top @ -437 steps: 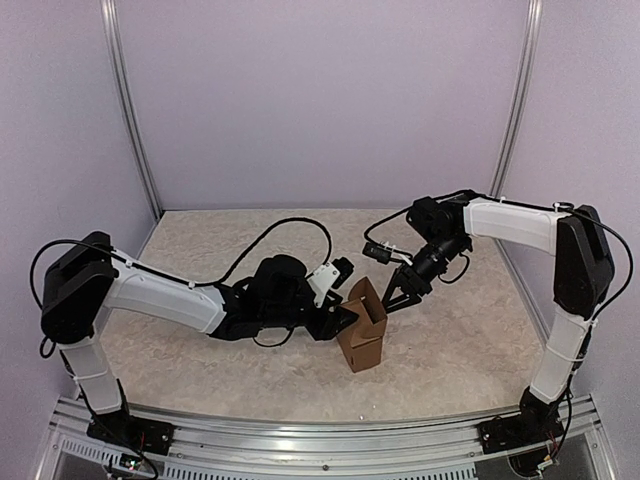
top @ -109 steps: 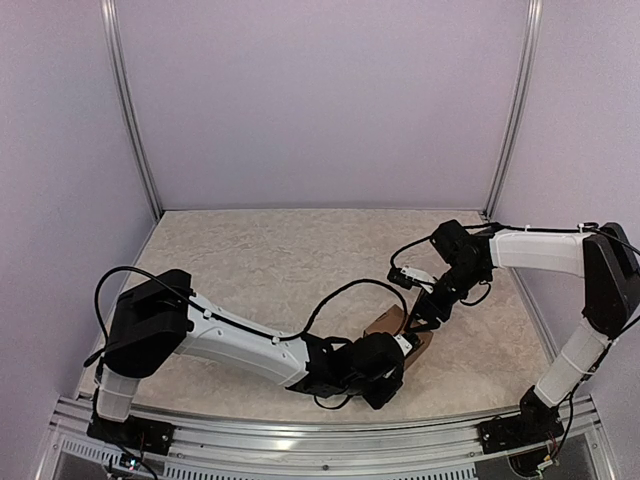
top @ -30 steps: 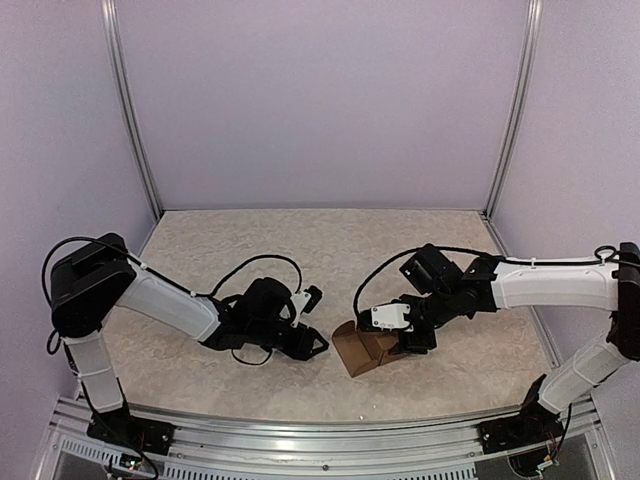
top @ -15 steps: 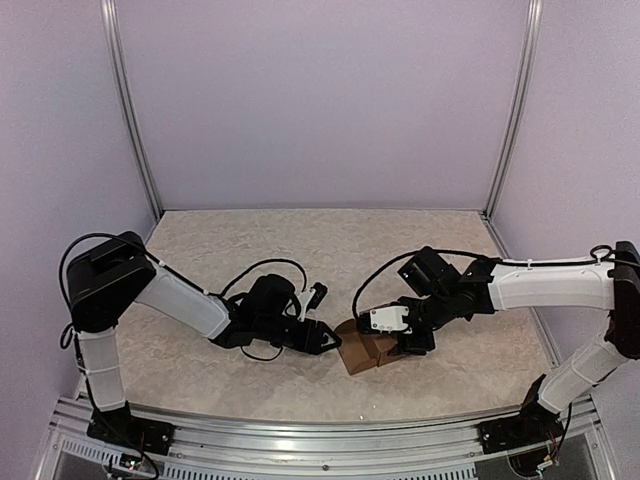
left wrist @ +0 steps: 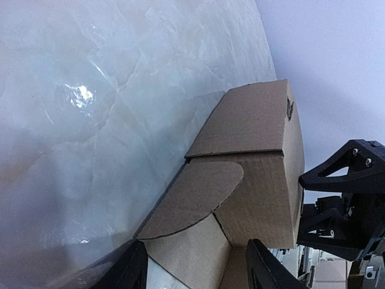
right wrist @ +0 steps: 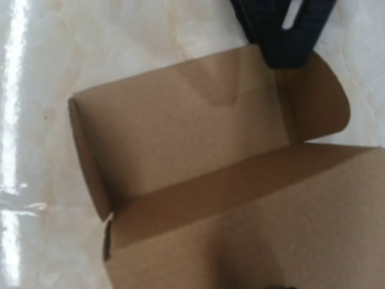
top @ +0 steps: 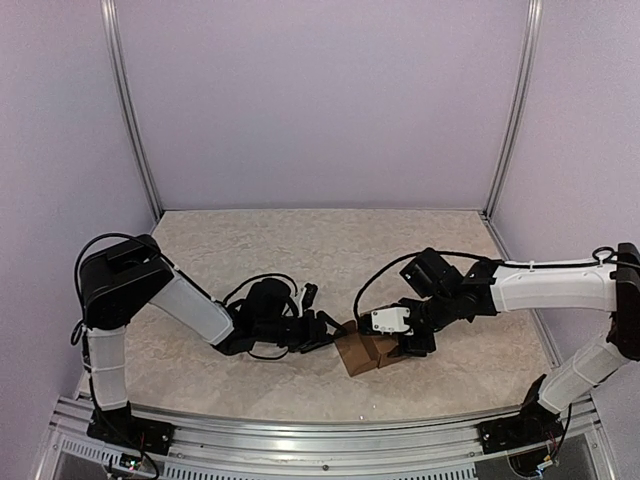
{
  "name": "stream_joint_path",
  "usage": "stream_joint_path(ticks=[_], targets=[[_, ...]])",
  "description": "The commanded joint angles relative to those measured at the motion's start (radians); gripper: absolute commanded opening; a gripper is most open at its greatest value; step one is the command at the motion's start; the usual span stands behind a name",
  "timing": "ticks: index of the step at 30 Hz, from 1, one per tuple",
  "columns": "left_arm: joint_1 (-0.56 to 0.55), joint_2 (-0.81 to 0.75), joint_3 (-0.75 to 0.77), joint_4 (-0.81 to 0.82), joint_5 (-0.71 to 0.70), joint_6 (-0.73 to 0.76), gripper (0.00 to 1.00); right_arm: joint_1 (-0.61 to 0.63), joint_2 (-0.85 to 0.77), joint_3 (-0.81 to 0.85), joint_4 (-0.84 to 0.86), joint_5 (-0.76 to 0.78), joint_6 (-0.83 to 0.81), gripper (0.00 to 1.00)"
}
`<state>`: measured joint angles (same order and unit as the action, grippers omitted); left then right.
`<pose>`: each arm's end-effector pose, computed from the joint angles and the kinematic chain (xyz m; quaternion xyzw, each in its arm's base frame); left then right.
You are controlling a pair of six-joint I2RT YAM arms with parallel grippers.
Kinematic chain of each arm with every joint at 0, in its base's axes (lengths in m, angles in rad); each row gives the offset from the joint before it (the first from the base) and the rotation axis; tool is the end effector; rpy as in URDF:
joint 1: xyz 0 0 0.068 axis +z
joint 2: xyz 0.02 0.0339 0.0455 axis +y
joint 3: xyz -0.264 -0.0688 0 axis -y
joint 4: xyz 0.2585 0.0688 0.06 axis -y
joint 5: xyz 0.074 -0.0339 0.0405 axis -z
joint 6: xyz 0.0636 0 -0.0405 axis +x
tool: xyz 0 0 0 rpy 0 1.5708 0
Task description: Fold the paper box
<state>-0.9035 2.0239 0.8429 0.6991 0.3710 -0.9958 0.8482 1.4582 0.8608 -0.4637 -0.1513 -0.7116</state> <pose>0.2340 -0.3343 0.0728 0.0566 0.8443 -0.5058 0.1680 0.1943 0.2348 0.1606 -0.6921 0.6727 0.0901 0.2458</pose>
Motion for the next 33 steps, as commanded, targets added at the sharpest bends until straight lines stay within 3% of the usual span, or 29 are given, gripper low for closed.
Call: stream_joint_path(ticks=[1, 8, 15, 18, 22, 27, 33], targets=[[-0.016, 0.007, -0.017, -0.054, -0.042, 0.007, 0.54, 0.008, -0.019, -0.031, -0.029, -0.037, 0.012, 0.61], [-0.048, -0.074, -0.007, -0.051, -0.083, 0.111, 0.52, 0.008, -0.009, -0.023, -0.035, -0.048, 0.016, 0.61], [-0.064, -0.119, 0.029, -0.152, -0.116, 0.169, 0.52, 0.008, -0.003, -0.012, -0.043, -0.047, 0.015, 0.6], [-0.076, -0.149, 0.04, -0.283, -0.182, 0.289, 0.51, 0.009, -0.008, -0.005, -0.055, -0.049, 0.012, 0.6], [-0.086, -0.225, 0.009, -0.417, -0.308, 0.56, 0.49, 0.008, -0.019, -0.019, -0.061, -0.054, -0.008, 0.59], [-0.094, -0.234, -0.042, -0.34, -0.328, 0.786, 0.44, 0.008, -0.03, -0.043, -0.065, -0.086, -0.056, 0.57], [-0.1, -0.163, -0.034, -0.249, -0.316, 0.865, 0.38, 0.008, -0.052, -0.053, -0.097, -0.167, -0.141, 0.57]])
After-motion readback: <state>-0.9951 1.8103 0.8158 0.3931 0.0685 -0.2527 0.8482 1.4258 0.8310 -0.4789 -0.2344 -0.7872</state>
